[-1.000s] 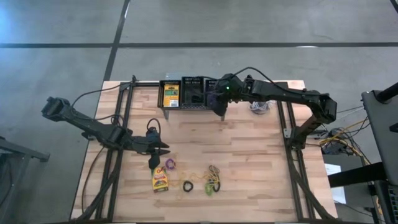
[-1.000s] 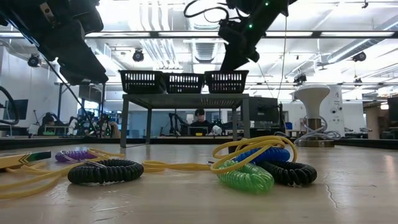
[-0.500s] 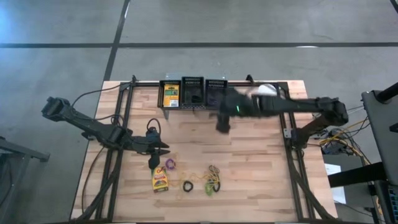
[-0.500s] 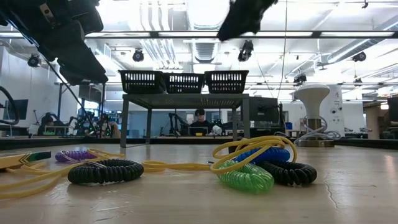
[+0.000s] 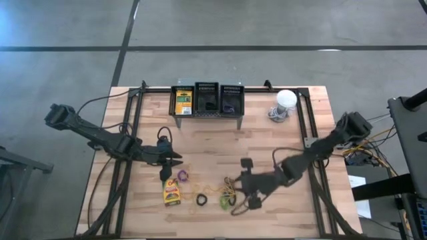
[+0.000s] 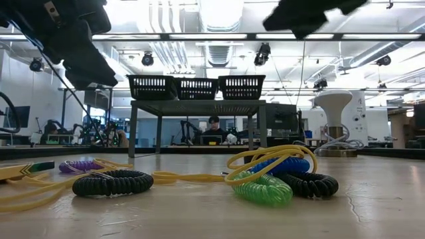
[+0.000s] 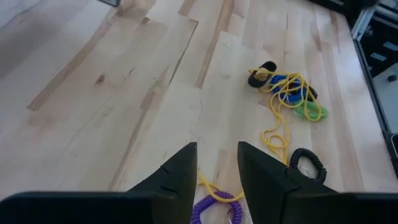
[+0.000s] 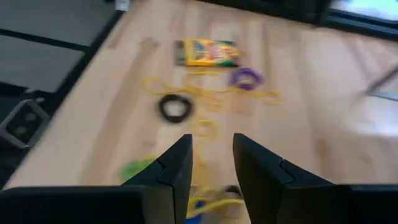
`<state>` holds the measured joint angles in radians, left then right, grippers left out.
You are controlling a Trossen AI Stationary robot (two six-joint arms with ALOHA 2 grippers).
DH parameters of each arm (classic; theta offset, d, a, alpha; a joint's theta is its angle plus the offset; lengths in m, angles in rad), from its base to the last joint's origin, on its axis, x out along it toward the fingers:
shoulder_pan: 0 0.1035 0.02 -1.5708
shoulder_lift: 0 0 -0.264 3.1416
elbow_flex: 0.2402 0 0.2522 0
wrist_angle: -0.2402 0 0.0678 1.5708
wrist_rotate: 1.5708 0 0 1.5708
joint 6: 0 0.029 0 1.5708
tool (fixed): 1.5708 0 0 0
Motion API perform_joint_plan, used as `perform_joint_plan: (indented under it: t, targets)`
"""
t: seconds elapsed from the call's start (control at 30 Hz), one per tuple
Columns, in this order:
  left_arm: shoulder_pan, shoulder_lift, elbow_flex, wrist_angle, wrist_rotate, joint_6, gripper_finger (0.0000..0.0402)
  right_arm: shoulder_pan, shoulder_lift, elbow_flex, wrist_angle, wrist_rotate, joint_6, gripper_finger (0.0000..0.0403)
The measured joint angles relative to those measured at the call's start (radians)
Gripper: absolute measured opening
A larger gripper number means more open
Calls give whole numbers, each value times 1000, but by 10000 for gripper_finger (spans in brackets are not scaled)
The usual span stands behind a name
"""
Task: Pick & Place Office Desk Supplies
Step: Put the yellow rubber band into the middle black basket
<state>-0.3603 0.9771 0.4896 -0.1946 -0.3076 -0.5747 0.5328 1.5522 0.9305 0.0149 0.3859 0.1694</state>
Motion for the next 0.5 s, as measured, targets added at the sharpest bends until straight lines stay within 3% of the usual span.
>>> perform_joint_plan:
  t: [0.13,0.23,0.4,0.5]
  targets:
    - [0,7,0,83,-8,19,120,24,60,-53,88,43,73,109]
    - [-17,58,-5,264,-13,107,120,25,98,-95,108,113,122,106]
    - [-73,254,2,607,-12,320,120,26,119,-182,237,232,120,97]
    - [-112,401,57,673,-11,337,120,26,107,-227,301,246,116,91]
